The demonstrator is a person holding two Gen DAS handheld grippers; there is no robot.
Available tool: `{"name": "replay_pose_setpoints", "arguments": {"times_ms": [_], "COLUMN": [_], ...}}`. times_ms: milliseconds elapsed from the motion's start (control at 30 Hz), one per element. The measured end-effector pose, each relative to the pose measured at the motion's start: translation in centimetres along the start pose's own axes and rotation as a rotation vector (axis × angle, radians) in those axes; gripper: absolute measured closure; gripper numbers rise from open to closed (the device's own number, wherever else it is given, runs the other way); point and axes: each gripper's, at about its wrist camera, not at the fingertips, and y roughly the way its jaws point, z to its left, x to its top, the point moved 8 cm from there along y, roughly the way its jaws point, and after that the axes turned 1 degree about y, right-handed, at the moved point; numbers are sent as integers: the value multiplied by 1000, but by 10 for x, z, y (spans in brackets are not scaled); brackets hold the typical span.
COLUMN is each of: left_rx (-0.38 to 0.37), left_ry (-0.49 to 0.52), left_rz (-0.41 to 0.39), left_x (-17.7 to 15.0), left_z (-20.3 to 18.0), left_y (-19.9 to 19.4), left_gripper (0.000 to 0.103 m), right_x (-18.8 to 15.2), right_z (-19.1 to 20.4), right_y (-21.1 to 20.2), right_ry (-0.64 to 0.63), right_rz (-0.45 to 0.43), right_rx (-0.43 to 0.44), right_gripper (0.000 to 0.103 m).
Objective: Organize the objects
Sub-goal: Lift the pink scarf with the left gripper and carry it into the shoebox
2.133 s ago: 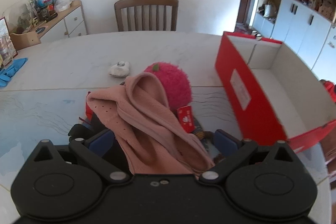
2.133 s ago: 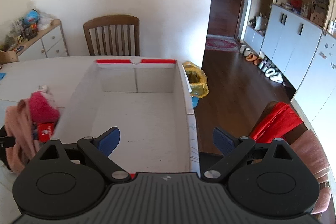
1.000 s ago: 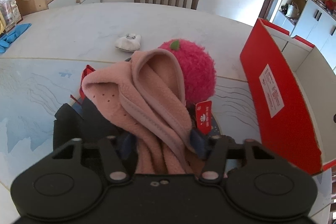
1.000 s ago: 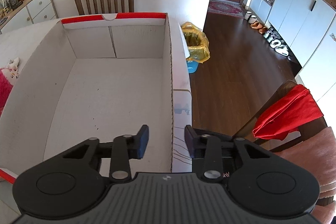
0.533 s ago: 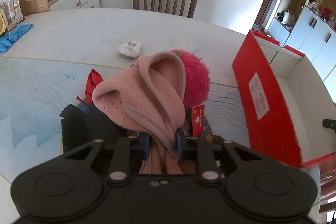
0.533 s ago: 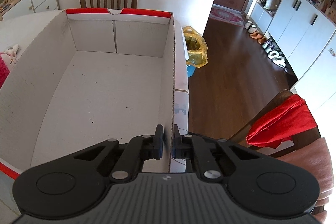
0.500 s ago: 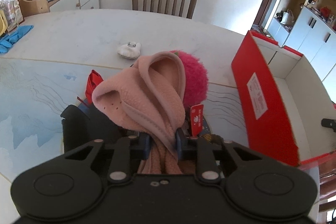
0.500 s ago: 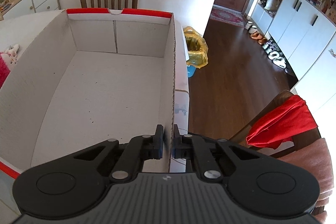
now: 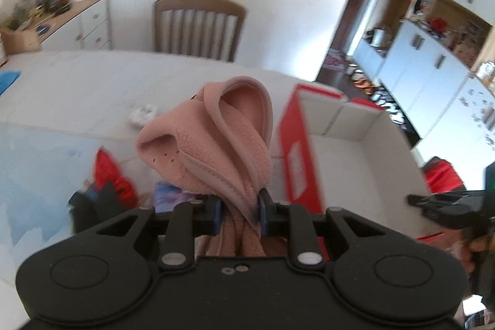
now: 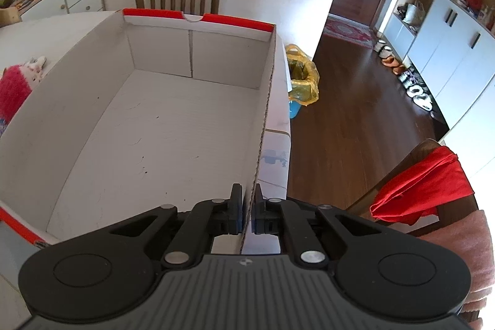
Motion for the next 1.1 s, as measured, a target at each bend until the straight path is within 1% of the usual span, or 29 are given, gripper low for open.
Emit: {"name": "replay_pose_setpoints", "arguments": {"times_ms": [100, 233, 333, 467, 567, 733, 867, 967, 1100], "left_rx": [-49, -110, -142, -192, -233, -230, -235, -221, -202], "left_ry": [50, 131, 180, 264, 324, 427, 460, 498, 496], "left_rz": [-16, -21, -2, 55, 107, 182, 235, 282, 353], "left_x": [15, 37, 46, 55, 49, 32, 14, 4, -6], "left_z": [-26, -67, -96, -139, -166, -199, -208, -214, -218], "left_y": [-3, 3, 13, 40, 63, 107, 133, 156, 179], "left_gripper": [83, 83, 83, 82, 82, 82, 82, 82, 82], "right_x": [-3, -7, -11, -14, -15, -12, -13, -15, -15], "right_z": [1, 2, 1, 1, 0, -1, -1, -1, -1], "right_y": [-2, -7, -9, -12, -13, -12, -10, -10, -9], "right_ry": [-2, -18, -13, -12, -8, 3, 10, 14, 19], "right_rz": [-3, -8, -6, -2, 0, 5, 10, 15, 24], "right_rx": [11, 25, 37, 42, 49, 53, 58, 63, 71], "right_gripper": [98, 98, 98, 98, 98, 98, 98, 98, 98]}}
